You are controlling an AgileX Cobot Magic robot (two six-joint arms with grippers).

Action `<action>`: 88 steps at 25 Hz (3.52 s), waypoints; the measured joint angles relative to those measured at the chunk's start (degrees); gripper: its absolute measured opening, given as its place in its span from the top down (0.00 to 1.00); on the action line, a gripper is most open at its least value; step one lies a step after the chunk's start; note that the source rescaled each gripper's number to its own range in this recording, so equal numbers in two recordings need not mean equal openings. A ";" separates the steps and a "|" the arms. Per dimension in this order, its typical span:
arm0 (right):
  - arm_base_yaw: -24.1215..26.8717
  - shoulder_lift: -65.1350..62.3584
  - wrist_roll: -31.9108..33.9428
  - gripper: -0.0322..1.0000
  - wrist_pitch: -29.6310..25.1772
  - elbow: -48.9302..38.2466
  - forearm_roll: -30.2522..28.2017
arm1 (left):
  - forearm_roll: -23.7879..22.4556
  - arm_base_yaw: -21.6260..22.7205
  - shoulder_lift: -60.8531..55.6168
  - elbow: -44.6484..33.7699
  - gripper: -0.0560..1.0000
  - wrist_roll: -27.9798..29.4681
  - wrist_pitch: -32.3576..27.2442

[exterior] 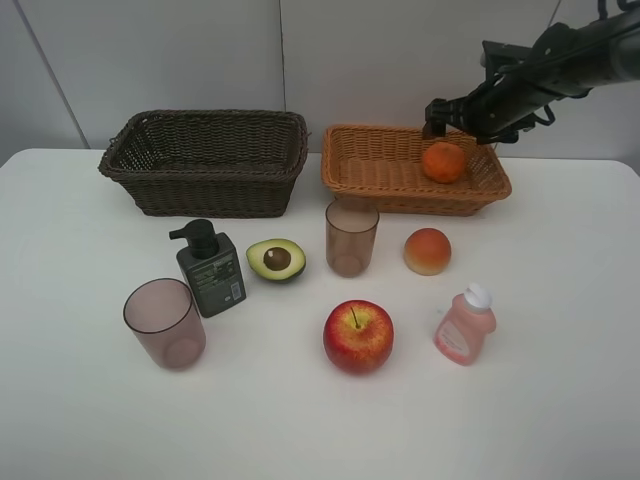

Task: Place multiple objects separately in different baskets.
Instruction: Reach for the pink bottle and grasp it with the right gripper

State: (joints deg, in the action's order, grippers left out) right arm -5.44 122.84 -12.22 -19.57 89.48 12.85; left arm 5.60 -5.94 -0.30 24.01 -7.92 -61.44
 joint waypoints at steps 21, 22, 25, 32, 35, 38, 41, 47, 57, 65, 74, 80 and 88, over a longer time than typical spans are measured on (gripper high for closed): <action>-6.90 -17.68 1.03 0.08 -31.48 -0.54 -14.93 | 0.00 0.00 0.00 0.00 0.03 0.00 0.00; -7.53 -18.96 1.03 0.08 -33.54 -1.45 -15.43 | 0.00 0.00 0.00 0.00 0.03 0.00 0.00; -9.02 -22.89 0.49 0.08 -36.44 -4.96 -16.28 | 0.00 0.00 0.00 0.00 0.03 0.00 0.00; -13.09 -30.29 -3.05 0.08 -41.31 -14.84 -14.62 | 0.00 0.00 0.00 0.00 0.03 0.00 0.00; -14.96 -31.92 -3.46 0.08 -42.85 -18.20 -14.42 | 0.00 0.00 0.00 0.00 0.03 0.00 0.00; -16.92 -32.53 -3.46 0.08 -43.69 -21.34 -14.13 | 0.00 0.00 0.00 0.00 0.03 0.00 0.00; -18.74 -32.53 -3.46 0.08 -43.37 -23.74 -13.53 | 0.00 0.00 0.00 0.00 0.03 0.00 0.00; -21.19 -32.53 -3.46 0.08 -41.33 -27.78 -12.85 | 0.00 0.00 0.00 0.00 0.03 0.00 0.00; -21.19 -32.65 -3.46 0.08 -34.36 -34.43 -12.07 | 0.00 0.00 0.00 0.00 0.03 0.00 0.00; -21.19 -29.55 -3.46 0.08 -30.93 -36.62 -12.07 | 0.00 0.00 0.00 0.00 0.03 0.00 0.00; -21.19 -26.31 -3.46 0.08 -30.38 -36.62 -12.07 | 0.00 0.00 0.00 0.00 0.03 0.00 0.00; -21.19 -24.11 -3.46 0.08 -30.11 -36.62 -12.07 | 0.00 0.00 0.00 0.00 0.03 0.00 0.00; -21.19 -22.50 -3.46 0.08 -30.11 -36.62 -12.07 | 0.00 0.00 0.00 0.00 0.03 0.00 0.00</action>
State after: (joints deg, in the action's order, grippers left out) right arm -26.63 100.34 -15.68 -49.68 52.86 0.77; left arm 5.60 -5.94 -0.30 24.01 -7.92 -61.44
